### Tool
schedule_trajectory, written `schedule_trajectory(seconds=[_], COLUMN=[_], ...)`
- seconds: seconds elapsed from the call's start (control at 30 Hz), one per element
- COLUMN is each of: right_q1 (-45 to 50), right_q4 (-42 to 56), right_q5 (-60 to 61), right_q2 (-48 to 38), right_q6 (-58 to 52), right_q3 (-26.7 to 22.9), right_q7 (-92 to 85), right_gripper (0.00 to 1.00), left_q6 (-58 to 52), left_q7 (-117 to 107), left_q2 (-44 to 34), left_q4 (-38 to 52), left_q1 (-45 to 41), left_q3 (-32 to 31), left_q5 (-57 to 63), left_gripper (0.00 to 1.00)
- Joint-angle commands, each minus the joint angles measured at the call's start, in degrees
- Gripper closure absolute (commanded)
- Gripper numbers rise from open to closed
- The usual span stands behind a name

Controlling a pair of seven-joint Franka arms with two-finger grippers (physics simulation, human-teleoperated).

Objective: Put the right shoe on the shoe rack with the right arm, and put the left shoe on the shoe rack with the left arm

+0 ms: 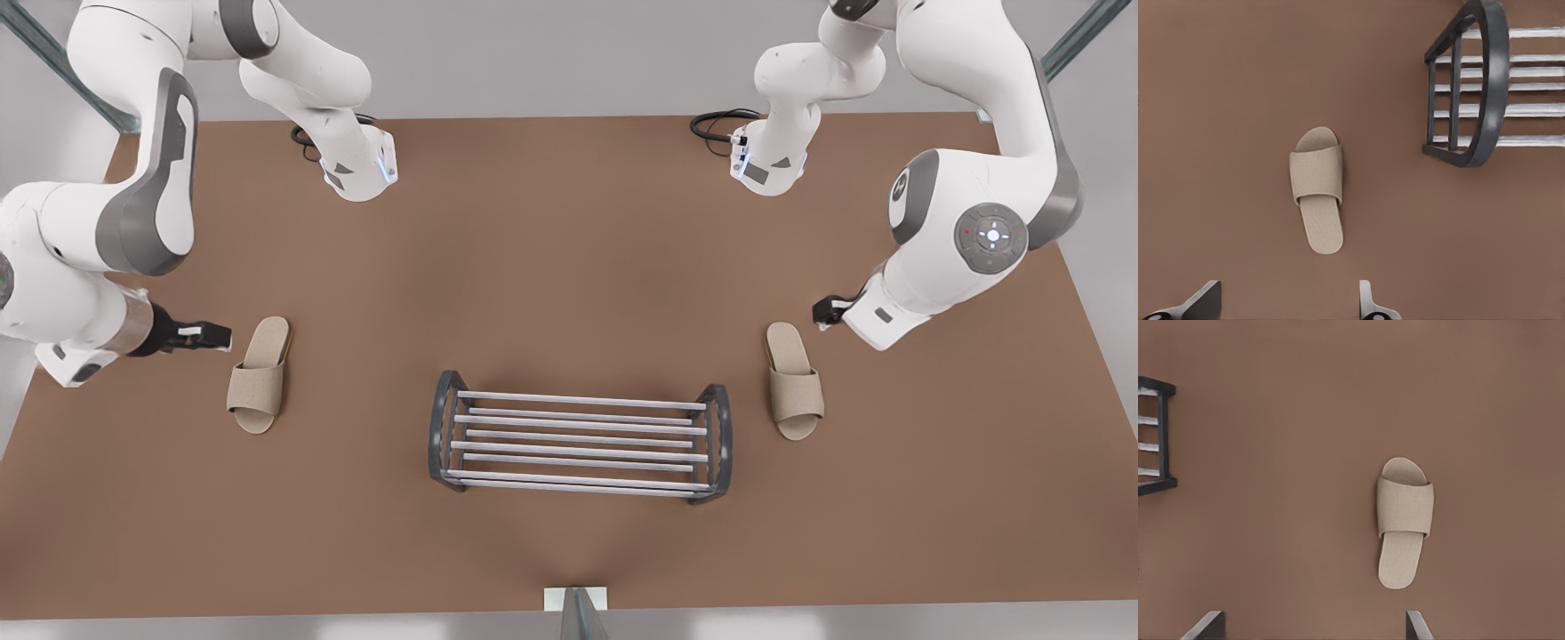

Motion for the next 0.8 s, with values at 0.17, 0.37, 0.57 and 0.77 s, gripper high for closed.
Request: schedule_trajectory(seconds=[0.17,0.37,0.57,0.77], right_q1=[-2.42,-16.13,-17.89,-19.56], right_q4=[-32.70,-84.59,-71.48,-67.87], right_q5=[-0.14,-0.58,-0.76,-2.95], right_q2=[-17.20,-29.53,-14.58,-6.84], right_q6=[35.04,114.68,114.59,114.59], right_q3=[0.16,0.25,0.34,0.34], right_q7=[-0.58,-4.37,-4.10,-4.45], right_gripper=[0.00,0.00,0.00,0.00], left_q6=[41.43,97.43,108.69,108.69], left_q7=[-6.17,-6.43,-6.34,-5.82], left_q2=[-15.51,-12.97,-4.00,-6.20], left_q4=[-33.40,-59.07,-60.31,-66.37], left_q1=[3.80,4.59,7.14,10.13], left_q3=[-1.98,-2.16,-1.45,-1.45], left_q5=[-0.39,0.23,-0.30,0.05], left_gripper=[0.00,0.00,0.00,0.01])
